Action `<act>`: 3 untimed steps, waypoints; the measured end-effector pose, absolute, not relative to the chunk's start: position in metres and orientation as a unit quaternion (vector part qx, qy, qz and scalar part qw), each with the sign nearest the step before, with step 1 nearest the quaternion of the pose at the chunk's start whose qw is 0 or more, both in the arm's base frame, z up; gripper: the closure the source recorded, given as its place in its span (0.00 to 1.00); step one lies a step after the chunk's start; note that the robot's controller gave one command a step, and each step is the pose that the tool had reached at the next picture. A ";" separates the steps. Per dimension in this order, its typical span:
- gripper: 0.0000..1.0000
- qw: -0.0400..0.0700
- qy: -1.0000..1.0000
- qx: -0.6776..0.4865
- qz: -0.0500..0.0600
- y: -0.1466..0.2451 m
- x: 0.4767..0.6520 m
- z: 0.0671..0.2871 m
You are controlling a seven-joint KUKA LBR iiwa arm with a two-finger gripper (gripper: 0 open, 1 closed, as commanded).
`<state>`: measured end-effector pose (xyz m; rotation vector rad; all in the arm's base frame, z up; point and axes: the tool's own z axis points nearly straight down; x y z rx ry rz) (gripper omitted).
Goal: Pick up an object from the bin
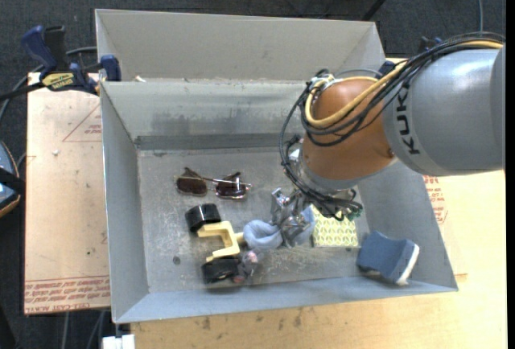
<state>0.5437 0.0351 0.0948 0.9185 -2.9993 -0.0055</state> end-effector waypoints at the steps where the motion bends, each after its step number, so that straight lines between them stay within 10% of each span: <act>1: 1.00 -0.001 -0.956 0.293 -0.001 0.035 0.546 0.114; 3: 1.00 -0.002 -0.956 0.292 0.000 0.036 0.547 0.130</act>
Offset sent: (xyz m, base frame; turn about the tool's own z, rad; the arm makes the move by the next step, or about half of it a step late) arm 0.0000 0.0001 0.0185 0.0000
